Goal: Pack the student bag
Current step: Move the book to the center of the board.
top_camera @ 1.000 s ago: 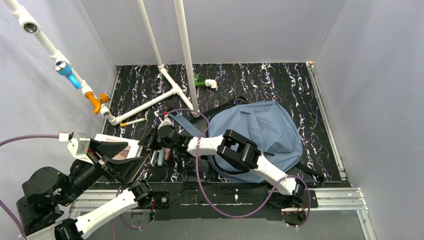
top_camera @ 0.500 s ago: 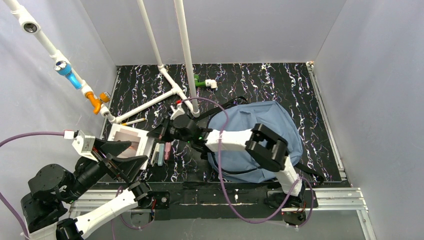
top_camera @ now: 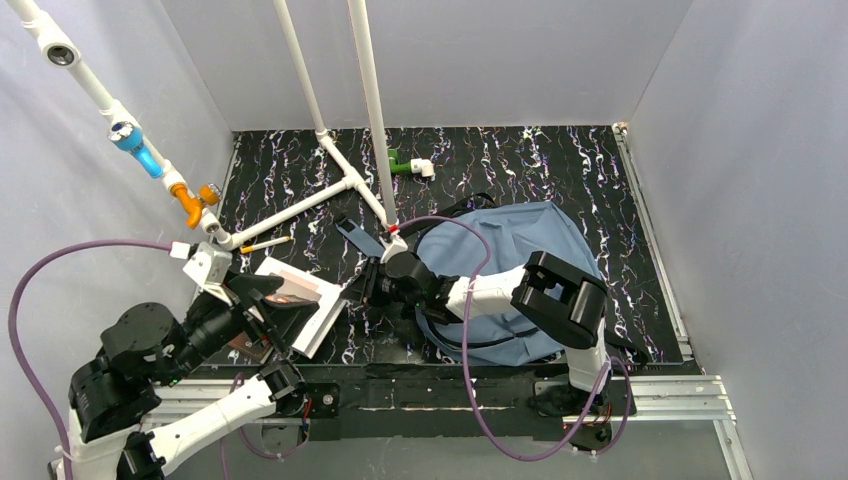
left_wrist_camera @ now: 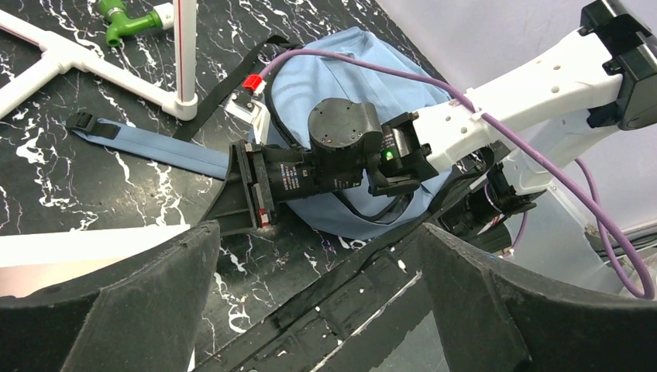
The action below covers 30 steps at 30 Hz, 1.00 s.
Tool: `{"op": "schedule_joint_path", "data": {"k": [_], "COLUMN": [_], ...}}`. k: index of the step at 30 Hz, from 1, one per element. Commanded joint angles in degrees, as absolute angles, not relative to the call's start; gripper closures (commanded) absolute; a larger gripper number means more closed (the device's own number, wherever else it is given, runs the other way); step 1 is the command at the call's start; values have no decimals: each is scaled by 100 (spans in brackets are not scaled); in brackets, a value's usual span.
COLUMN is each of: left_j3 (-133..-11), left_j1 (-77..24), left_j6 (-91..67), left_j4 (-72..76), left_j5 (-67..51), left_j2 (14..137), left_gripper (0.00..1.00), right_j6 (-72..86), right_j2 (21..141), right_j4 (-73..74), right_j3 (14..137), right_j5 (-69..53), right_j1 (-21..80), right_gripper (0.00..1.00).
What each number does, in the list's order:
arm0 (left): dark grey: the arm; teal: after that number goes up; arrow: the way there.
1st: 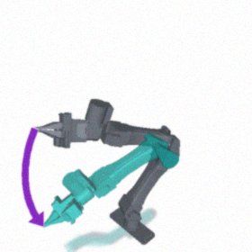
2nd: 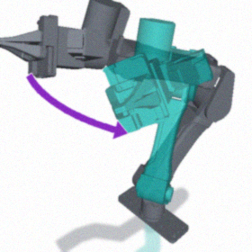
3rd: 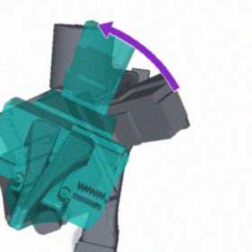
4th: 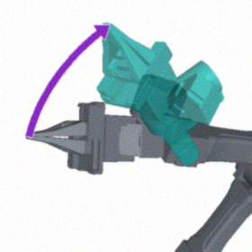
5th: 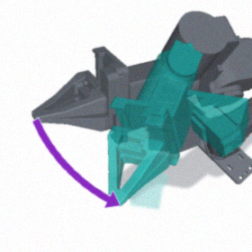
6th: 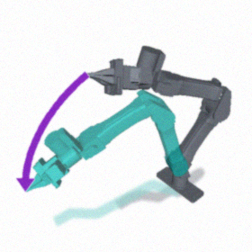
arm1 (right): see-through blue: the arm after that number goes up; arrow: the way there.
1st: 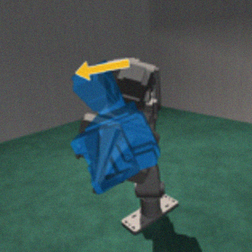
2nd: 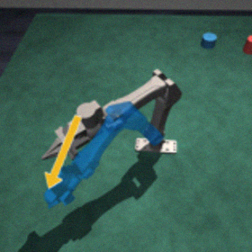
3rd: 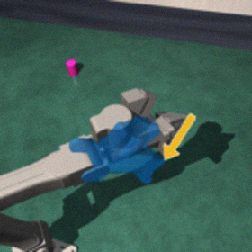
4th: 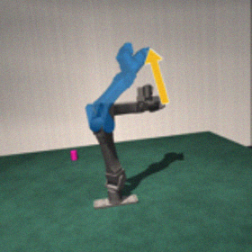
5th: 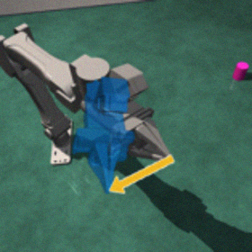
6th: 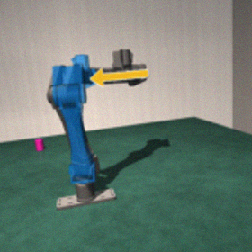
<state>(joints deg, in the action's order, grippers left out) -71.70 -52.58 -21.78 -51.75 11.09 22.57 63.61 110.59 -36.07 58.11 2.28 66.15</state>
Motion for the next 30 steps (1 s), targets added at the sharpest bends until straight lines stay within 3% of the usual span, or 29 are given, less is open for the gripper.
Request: {"op": "schedule_joint_path", "data": {"k": [1,5,9,14,23,30], "left_j3": [-7171,-7157,-7117,-7083,-7032,-7029], "left_j1": [-5246,-5239,-5236,-5244,-5238,-5241], "left_j6": [-2278,-2326,-2340,-2296,-2303,-2312], "left_j4": [-5007,-5005,-4989,-4950,-4962,-4968], "left_j5": [1012,1019,1028,996,992,977], "left_j2": [2506,2526,2517,2566,2395,2340], "left_gripper": [2,2,2,2,2,2], "right_j6": [6174,6210,6423,6890,7027,7542], "right_j2": [10709,10650,10793,11523,12282,12648], "right_j4": [-4035,-3989,-4175,-4600,-4693,-4881], "right_j3": [5839,5694,5611,6016,6680,6909], "right_j5": [345,245,-45,-866,-844,-1035], "right_j1": [6611,6547,6490,6349,6346,6359], "right_gripper": [61,36,3,2,2,14]}}
